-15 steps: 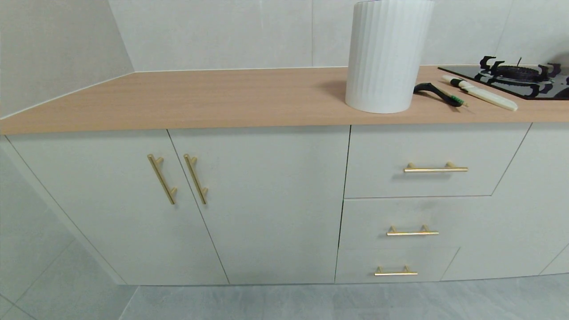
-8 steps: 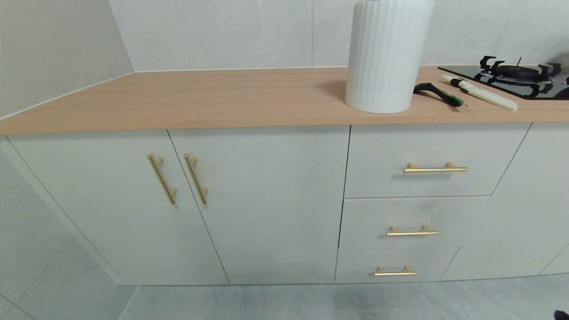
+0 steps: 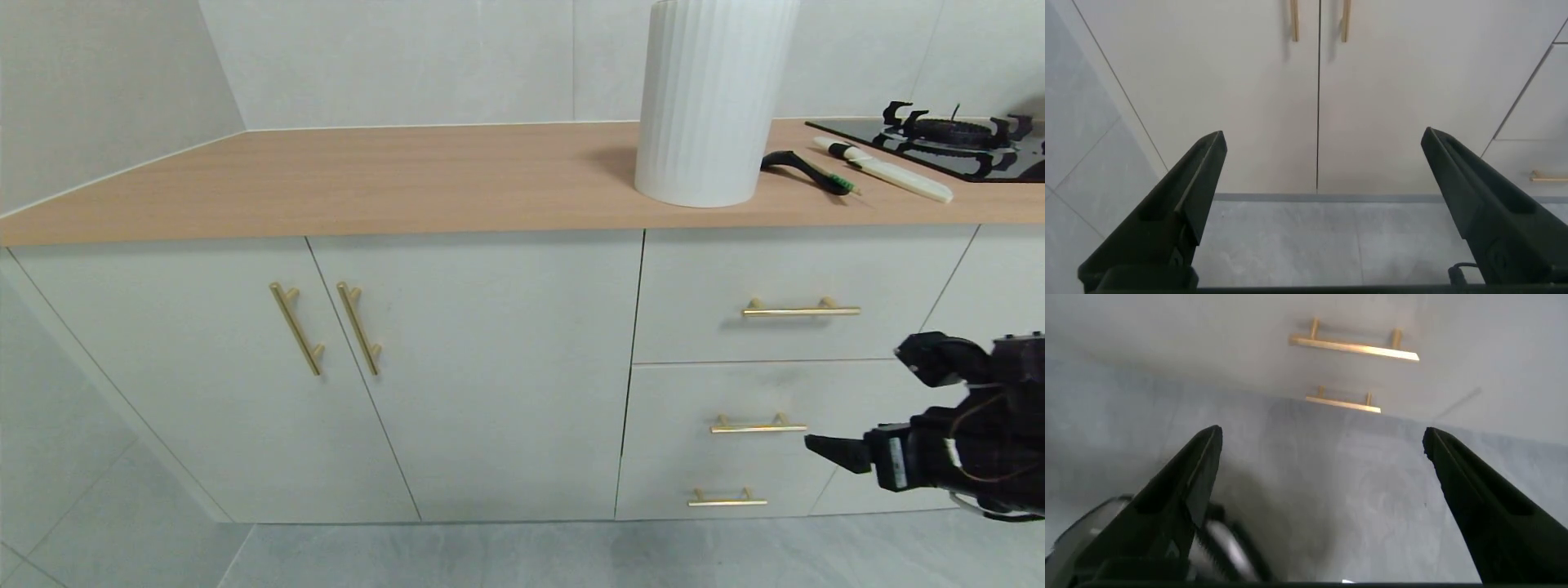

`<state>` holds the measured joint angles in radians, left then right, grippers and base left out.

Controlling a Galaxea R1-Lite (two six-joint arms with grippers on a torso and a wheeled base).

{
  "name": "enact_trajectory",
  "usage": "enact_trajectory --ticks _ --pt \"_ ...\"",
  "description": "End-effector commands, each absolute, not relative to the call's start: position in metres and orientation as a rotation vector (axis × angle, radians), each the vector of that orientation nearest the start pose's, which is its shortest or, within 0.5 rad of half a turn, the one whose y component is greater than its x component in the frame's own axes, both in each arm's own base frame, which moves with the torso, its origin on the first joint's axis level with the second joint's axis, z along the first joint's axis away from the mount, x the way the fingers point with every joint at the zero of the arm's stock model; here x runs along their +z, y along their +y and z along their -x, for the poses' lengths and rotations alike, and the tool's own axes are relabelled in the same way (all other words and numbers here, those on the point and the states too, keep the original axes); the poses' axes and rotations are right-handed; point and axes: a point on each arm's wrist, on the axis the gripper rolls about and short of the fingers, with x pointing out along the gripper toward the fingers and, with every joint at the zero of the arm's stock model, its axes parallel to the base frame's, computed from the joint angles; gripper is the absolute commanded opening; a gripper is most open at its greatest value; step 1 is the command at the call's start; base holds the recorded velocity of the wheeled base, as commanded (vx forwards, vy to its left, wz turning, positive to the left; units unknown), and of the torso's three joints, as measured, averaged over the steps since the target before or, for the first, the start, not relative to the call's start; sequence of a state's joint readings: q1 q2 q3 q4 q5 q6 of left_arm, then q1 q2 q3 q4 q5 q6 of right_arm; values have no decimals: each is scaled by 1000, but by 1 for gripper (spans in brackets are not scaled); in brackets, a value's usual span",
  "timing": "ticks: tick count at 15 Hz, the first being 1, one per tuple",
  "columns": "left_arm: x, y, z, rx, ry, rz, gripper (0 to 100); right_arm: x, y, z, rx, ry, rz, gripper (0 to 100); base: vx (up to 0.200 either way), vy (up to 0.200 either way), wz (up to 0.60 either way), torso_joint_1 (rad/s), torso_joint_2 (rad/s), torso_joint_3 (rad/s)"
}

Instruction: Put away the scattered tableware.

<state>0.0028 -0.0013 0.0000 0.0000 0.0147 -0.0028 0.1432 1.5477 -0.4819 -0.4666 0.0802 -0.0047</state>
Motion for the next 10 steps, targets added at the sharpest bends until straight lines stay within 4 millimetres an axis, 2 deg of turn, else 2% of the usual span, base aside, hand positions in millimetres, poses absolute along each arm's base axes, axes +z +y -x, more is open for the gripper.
enact_trajectory --ticks 1,4,10 --pt "75 0 23 18 0 3 100 62 44 -275 214 741 39 100 0 0 0 0 0 0" --pt "75 0 23 18 0 3 100 35 45 -291 155 735 58 100 0 0 0 0 0 0" --pt "75 0 23 18 0 3 100 6 45 -315 27 616 58 100 0 0 0 0 0 0"
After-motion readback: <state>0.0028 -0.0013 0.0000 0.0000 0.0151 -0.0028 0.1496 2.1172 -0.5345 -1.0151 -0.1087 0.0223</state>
